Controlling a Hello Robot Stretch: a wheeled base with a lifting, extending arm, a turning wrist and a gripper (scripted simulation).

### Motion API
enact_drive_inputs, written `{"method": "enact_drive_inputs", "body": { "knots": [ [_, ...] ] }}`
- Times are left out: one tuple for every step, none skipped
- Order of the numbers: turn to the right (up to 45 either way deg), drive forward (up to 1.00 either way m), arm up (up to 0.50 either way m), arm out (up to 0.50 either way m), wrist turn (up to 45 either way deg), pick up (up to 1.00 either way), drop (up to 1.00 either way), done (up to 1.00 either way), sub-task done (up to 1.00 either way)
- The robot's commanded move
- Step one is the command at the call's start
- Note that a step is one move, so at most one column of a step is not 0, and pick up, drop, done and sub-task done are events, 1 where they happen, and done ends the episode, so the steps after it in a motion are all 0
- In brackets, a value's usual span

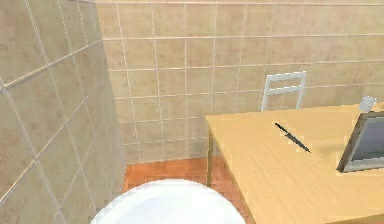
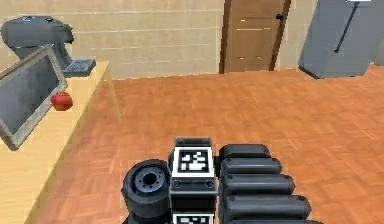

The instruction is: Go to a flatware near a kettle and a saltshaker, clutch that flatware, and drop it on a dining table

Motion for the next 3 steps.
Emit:
{"method": "enact_drive_inputs", "body": {
  "knots": [
    [0.0, 0.30, 0.00, 0.00, 0.0, 0.00, 0.00, 0.00, 0.00],
    [45.0, 0.00, 0.00, 0.00, 0.0, 0.00, 0.00, 0.00, 0.00],
    [45.0, 0.00, 0.00, 0.00, 0.0, 0.00, 0.00, 0.00, 0.00]
  ]
}}
